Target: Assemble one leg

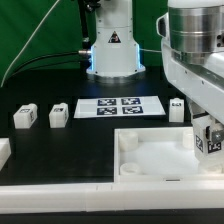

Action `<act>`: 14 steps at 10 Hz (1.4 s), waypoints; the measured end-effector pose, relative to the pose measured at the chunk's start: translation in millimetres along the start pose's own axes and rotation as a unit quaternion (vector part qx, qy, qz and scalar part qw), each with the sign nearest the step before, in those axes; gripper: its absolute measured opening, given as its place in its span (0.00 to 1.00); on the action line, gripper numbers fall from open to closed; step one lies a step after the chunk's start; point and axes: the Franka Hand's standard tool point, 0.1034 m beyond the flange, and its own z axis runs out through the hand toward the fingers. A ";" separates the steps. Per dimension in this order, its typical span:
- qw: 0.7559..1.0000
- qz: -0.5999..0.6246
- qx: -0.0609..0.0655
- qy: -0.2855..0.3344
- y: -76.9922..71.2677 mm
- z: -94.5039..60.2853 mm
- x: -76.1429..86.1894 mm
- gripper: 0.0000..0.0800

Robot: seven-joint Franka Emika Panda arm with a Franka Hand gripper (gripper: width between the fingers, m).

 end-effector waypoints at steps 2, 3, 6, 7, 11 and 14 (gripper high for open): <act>0.999 0.036 0.000 -0.002 -0.1 0.1 -0.6 0.37; 1.000 0.030 0.000 -0.002 0.1 0.7 -1.3 0.37; 1.000 -0.016 0.000 -0.003 -0.1 1.5 -2.6 0.78; 0.999 -0.032 0.000 -0.003 -0.1 1.8 -3.2 0.81; 0.962 -0.272 -0.003 -0.003 1.1 2.7 -3.4 0.81; 0.903 -0.430 -0.004 -0.004 1.6 2.9 -1.6 0.81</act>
Offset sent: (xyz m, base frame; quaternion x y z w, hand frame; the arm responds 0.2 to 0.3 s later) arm 0.0000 0.0000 0.0000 0.0000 0.0000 0.0000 1.0000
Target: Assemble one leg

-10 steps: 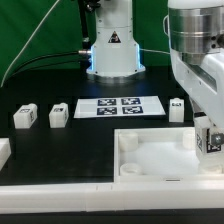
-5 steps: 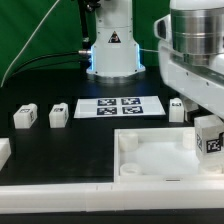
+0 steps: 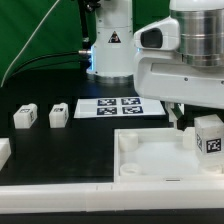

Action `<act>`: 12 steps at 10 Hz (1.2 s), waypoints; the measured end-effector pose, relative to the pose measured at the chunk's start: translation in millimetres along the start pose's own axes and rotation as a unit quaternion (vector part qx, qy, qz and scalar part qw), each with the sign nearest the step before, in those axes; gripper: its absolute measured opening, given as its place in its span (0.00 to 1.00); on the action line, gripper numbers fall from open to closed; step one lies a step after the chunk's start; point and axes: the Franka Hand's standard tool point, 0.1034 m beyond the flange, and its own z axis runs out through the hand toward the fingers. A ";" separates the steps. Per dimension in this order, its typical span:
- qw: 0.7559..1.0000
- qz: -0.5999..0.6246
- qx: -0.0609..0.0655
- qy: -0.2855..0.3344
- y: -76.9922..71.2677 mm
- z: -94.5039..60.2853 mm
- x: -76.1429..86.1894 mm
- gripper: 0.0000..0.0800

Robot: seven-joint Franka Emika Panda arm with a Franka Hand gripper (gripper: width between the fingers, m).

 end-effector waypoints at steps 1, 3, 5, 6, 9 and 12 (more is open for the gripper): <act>0.998 -0.058 0.000 0.000 1.0 -0.1 0.8 0.81; 0.991 -0.137 0.000 0.000 0.8 -0.1 0.7 0.81; 0.975 -0.220 0.000 0.000 -0.4 0.0 -0.2 0.81; 0.975 -0.224 0.000 0.000 -0.2 0.2 -0.3 0.81; 0.975 -0.224 0.000 0.000 -0.1 0.3 -0.3 0.70; 0.975 -0.224 0.000 0.000 0.0 0.3 -0.3 0.37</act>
Offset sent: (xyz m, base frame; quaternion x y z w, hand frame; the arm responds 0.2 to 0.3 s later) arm -0.0002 0.0050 0.0020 -0.0056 -0.0019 -0.1683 0.9857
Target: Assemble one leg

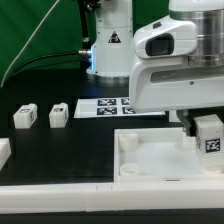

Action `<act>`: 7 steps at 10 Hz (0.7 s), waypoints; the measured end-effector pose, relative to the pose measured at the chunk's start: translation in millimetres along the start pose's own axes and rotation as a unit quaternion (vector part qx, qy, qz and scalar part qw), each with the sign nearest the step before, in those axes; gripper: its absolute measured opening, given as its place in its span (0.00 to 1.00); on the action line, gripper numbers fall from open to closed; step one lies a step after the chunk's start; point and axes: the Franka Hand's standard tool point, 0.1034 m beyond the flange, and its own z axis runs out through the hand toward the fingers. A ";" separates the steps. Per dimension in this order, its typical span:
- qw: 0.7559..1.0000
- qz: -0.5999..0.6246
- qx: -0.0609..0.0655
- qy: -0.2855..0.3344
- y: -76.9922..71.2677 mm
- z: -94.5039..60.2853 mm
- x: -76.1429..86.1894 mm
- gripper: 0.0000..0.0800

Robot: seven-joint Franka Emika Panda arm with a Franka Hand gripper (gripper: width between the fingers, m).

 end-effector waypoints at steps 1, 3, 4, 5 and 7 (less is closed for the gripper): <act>1.000 0.007 0.000 0.000 -0.1 0.0 0.0 0.37; 1.000 0.020 0.000 0.000 -0.1 0.0 0.0 0.37; 0.999 0.043 0.001 0.000 -0.3 0.0 0.0 0.37; 0.996 0.094 0.001 0.001 1.4 -0.2 0.5 0.37; 0.976 0.217 0.004 0.007 -1.2 -1.7 2.6 0.37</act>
Offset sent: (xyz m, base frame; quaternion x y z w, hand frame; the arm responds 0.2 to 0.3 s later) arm 0.0000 0.0000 0.0000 0.0000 0.0000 0.0000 1.0000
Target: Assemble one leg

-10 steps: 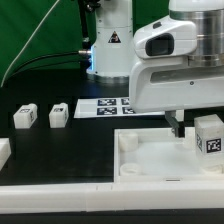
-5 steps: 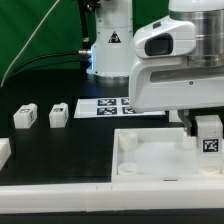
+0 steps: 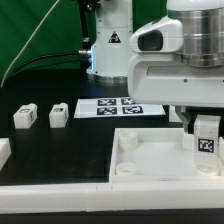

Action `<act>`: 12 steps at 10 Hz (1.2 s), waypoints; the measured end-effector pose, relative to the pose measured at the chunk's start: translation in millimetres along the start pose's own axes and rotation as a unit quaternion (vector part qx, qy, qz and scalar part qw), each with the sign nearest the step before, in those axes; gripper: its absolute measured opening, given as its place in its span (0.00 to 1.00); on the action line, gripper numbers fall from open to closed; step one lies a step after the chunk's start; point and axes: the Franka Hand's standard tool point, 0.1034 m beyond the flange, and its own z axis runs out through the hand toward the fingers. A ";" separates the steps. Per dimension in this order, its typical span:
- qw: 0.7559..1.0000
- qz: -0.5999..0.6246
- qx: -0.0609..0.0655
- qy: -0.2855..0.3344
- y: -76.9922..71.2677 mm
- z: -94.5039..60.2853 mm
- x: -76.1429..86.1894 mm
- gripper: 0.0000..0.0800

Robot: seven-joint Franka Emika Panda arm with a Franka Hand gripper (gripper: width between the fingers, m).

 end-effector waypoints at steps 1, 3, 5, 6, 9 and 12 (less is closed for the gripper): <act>0.999 0.040 0.001 0.001 -1.9 0.3 -1.3 0.37; 0.985 0.174 0.001 0.001 -5.3 0.7 -3.9 0.37; 0.965 0.262 0.004 -0.003 -5.5 1.1 -3.8 0.37; 0.958 0.288 0.004 -0.003 -5.8 1.2 -3.8 0.37; 0.914 0.407 0.009 -0.007 -6.7 1.8 -3.5 0.37; 0.863 0.504 0.012 -0.009 -9.9 2.0 -5.0 0.37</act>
Offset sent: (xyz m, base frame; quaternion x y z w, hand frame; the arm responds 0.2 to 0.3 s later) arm 0.0005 0.0042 0.0003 0.0096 -0.0007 0.2292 0.9733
